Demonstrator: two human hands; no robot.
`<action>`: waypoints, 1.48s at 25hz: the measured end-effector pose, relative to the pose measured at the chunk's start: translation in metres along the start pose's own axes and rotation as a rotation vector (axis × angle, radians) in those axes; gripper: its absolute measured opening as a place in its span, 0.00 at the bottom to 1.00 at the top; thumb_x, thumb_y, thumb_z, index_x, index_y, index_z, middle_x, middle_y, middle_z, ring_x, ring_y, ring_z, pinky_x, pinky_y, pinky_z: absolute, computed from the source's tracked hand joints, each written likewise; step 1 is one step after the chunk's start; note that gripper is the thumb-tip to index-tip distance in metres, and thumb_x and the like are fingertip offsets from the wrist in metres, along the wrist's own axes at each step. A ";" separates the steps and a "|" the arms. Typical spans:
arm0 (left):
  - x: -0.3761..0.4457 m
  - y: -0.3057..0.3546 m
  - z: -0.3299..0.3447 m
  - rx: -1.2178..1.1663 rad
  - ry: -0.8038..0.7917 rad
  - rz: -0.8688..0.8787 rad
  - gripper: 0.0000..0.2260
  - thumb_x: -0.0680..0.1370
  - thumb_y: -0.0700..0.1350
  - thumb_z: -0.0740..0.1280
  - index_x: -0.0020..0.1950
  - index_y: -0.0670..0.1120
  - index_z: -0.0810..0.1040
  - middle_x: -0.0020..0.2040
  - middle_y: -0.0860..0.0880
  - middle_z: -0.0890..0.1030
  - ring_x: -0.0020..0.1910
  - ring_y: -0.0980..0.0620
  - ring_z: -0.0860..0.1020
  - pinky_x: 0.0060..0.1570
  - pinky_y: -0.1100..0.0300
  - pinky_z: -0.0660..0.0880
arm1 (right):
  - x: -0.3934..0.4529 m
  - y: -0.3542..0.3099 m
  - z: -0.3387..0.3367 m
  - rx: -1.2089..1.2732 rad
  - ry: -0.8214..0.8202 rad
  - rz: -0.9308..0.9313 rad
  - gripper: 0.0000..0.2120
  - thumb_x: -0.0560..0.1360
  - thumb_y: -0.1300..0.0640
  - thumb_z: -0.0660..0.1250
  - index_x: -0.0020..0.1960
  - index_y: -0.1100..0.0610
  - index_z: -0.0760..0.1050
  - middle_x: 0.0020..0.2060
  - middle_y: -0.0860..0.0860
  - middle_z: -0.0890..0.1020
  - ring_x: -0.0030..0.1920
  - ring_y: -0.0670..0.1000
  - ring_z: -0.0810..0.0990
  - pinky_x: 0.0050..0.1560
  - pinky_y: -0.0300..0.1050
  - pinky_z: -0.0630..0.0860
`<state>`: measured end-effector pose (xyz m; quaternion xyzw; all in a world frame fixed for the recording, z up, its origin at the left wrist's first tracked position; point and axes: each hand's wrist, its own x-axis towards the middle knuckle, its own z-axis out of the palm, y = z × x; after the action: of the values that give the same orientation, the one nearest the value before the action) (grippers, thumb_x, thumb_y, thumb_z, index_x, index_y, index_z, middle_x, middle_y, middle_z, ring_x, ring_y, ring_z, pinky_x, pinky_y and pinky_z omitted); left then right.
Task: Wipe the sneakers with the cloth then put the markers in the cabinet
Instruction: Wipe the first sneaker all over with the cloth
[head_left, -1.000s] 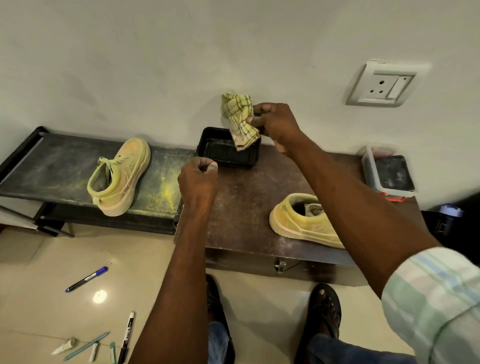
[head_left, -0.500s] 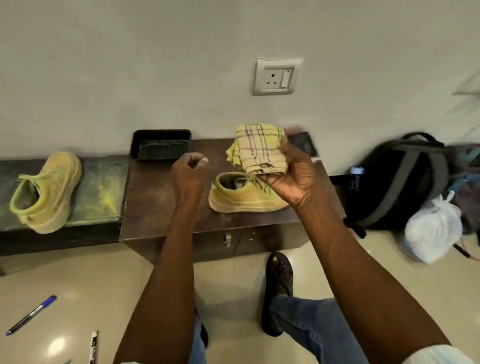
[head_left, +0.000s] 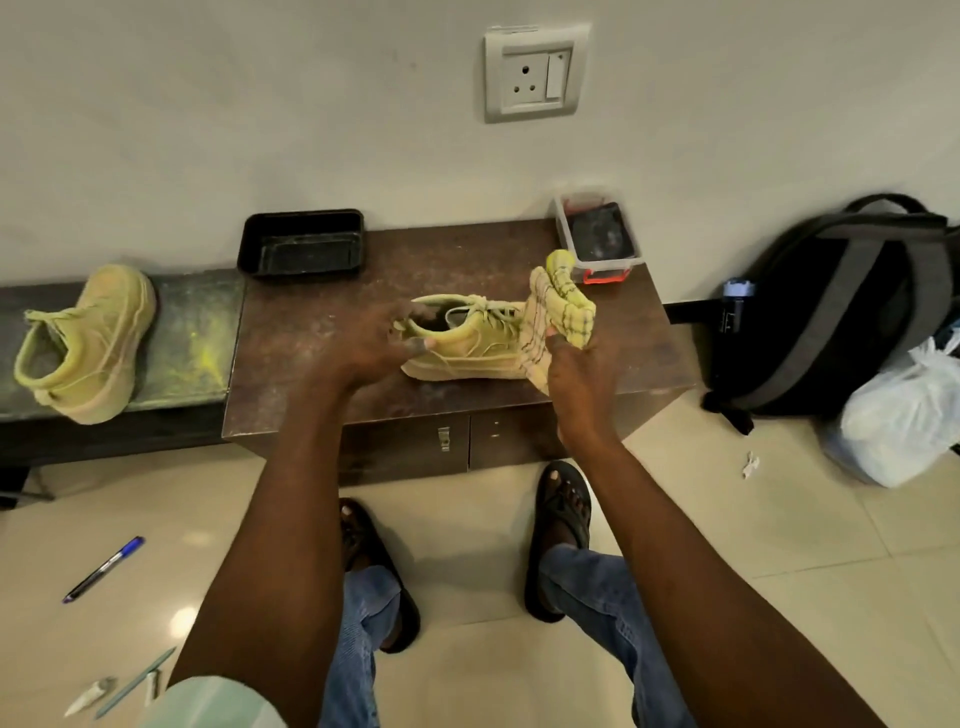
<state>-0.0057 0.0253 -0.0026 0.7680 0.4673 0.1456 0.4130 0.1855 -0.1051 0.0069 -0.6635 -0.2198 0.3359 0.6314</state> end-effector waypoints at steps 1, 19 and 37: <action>0.000 -0.001 0.000 0.013 0.005 -0.004 0.11 0.72 0.47 0.74 0.53 0.51 0.81 0.50 0.53 0.81 0.49 0.53 0.79 0.50 0.54 0.76 | -0.004 -0.002 0.004 -0.076 0.036 -0.070 0.18 0.73 0.63 0.62 0.61 0.52 0.78 0.53 0.45 0.82 0.55 0.46 0.81 0.57 0.49 0.79; 0.009 -0.002 0.000 -0.506 0.140 -0.134 0.04 0.79 0.42 0.65 0.48 0.46 0.80 0.42 0.45 0.80 0.40 0.50 0.77 0.41 0.55 0.77 | -0.021 0.026 0.061 -1.169 -0.457 -0.901 0.32 0.65 0.60 0.51 0.68 0.62 0.71 0.68 0.58 0.72 0.72 0.59 0.66 0.72 0.56 0.61; 0.011 -0.008 -0.001 -0.451 0.173 -0.124 0.06 0.80 0.44 0.65 0.46 0.46 0.80 0.43 0.45 0.81 0.42 0.49 0.77 0.49 0.47 0.77 | 0.001 0.023 0.053 -1.126 -0.570 -0.944 0.32 0.65 0.65 0.53 0.69 0.59 0.70 0.69 0.53 0.72 0.74 0.56 0.62 0.69 0.52 0.65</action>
<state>-0.0052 0.0364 -0.0103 0.6110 0.5028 0.2860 0.5404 0.1450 -0.0707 -0.0144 -0.6083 -0.7688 0.0276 0.1953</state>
